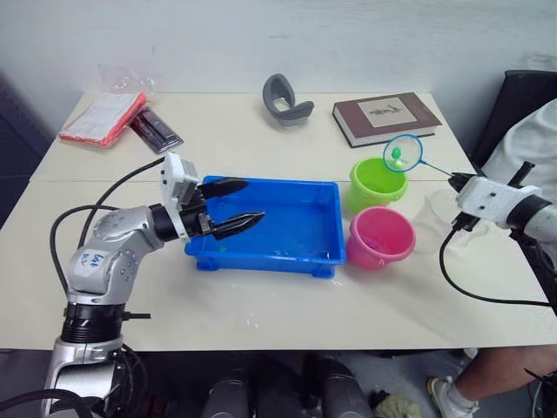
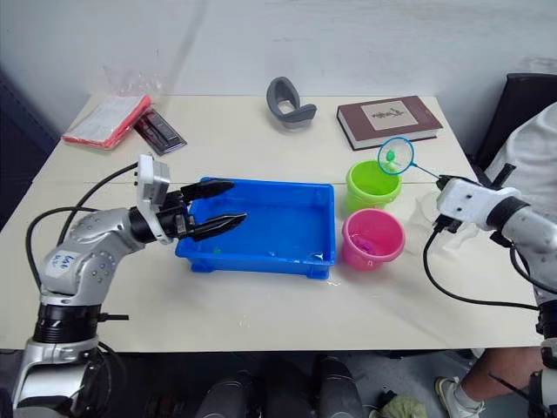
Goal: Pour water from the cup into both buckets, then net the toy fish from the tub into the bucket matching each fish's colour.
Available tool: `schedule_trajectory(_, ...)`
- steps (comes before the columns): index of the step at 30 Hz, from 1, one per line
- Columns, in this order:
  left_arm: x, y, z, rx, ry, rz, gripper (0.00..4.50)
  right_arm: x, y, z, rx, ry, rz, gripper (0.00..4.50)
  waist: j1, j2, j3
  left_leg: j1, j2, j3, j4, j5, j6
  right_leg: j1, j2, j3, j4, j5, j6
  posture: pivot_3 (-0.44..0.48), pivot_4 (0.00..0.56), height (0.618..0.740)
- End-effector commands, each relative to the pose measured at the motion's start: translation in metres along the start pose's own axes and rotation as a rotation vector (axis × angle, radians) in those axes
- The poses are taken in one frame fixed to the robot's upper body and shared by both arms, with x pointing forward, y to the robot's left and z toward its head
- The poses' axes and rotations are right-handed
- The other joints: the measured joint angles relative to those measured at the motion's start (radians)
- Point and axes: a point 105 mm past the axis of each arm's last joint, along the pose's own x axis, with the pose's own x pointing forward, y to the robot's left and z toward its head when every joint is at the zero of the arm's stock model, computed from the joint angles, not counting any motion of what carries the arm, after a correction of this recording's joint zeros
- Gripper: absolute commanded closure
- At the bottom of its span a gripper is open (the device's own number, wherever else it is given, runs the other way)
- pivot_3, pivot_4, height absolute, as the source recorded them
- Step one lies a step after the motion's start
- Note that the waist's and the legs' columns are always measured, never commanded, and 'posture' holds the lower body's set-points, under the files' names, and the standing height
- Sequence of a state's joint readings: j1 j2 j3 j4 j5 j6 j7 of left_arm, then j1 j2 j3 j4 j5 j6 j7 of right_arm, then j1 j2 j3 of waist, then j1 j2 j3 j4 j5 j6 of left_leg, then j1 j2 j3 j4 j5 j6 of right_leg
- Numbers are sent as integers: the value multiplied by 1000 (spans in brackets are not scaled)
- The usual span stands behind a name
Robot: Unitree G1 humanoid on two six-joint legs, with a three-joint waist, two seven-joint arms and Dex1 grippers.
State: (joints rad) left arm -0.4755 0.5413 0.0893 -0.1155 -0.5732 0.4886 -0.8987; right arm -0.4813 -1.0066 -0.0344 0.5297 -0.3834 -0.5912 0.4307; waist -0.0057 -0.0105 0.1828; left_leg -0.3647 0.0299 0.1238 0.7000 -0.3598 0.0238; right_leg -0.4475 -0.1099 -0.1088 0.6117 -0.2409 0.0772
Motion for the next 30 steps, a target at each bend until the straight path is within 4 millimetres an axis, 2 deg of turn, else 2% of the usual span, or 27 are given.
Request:
schedule_trajectory(1, 1, 1, 19, 94, -89, 30, 56, -1, -16, 3, -178, -24, -89, 4500, 0, 0, 0, 0, 0, 0, 0, 0, 0, 0, 0, 1, 0, 0, 0, 0, 150, 740)
schedule_trajectory(4, -4, 7, 26, 124, -125, 71, 56, 0, -16, 1, -232, -25, -118, 4500, -1, 0, 0, 0, 0, 0, 0, 1, -1, 0, 0, 2, 0, 0, 0, 0, 150, 740)
schedule_trajectory(7, -5, 11, 28, 164, -124, 88, 56, 0, -20, 11, -326, -81, -155, 4500, -1, 0, 0, 0, 1, -1, 0, 1, -2, 0, 1, 2, 0, 0, 0, 0, 150, 740)
schedule_trajectory(10, -5, 14, 30, 192, -123, 92, 56, -2, -18, 11, -377, -94, -150, 4500, -1, 0, 0, 0, 1, -1, 0, 1, -2, 0, 1, 2, -1, 0, 0, 0, 150, 740)
schedule_trajectory(12, -4, 15, 31, 205, -123, 93, 56, -3, -14, 10, -385, -101, -134, 4500, 1, 0, 0, 0, 1, -1, 0, 2, -2, 0, 1, 2, -1, 0, 0, 0, 150, 740)
schedule_trajectory(15, -5, 15, 29, 213, -109, 88, 56, -8, -21, 1, -353, -55, -181, 4500, 0, 0, 0, 0, 1, -1, 0, 2, -2, 1, 1, 2, -1, 0, 0, 0, 150, 740)
schedule_trajectory(17, -9, 16, 25, 215, -80, 86, 56, -7, -17, 6, -351, -83, -168, 4500, 0, 0, 0, 0, 1, -1, 0, 2, -1, 1, 1, 2, -1, 0, 0, 0, 150, 740)
schedule_trajectory(19, -14, 19, 22, 222, -58, 95, 56, -7, -15, 2, -307, -53, -177, 4500, -1, 0, 0, 0, 1, -1, 0, 2, -2, 1, 1, 2, -1, 0, 0, 0, 150, 740)
schedule_trajectory(21, -17, 22, 24, 224, -51, 98, 56, -10, -30, -8, -262, 20, -277, 4500, -1, 0, 0, 0, 1, -1, 0, 2, -2, 1, 2, 2, -1, 0, 0, 0, 150, 740)
schedule_trajectory(22, -18, 22, 24, 224, -48, 95, 56, -10, -30, -8, -272, 23, -269, 4500, -1, 0, 0, 1, 1, -1, 0, 2, -2, 1, 1, 2, -1, 0, 0, 0, 150, 740)
schedule_trajectory(24, -18, 22, 25, 226, -40, 83, 56, -8, -21, -3, -298, -15, -211, 4500, -2, 0, 0, 1, 1, -1, 0, 2, -1, 2, 1, 2, -1, 0, 0, 0, 150, 740)
schedule_trajectory(28, -19, 24, 28, 240, -39, 90, 56, -6, -14, 5, -332, -62, -182, 4500, -5, 0, 0, 1, 1, -1, -1, 2, -1, 2, 1, 2, -1, 0, 0, 0, 150, 740)
schedule_trajectory(30, -19, 23, 28, 241, -41, 92, 56, -9, -23, 0, -335, -33, -216, 4500, -6, 0, 0, 1, 1, -1, 0, 2, -1, 2, 1, 2, -1, 0, 0, 0, 150, 740)
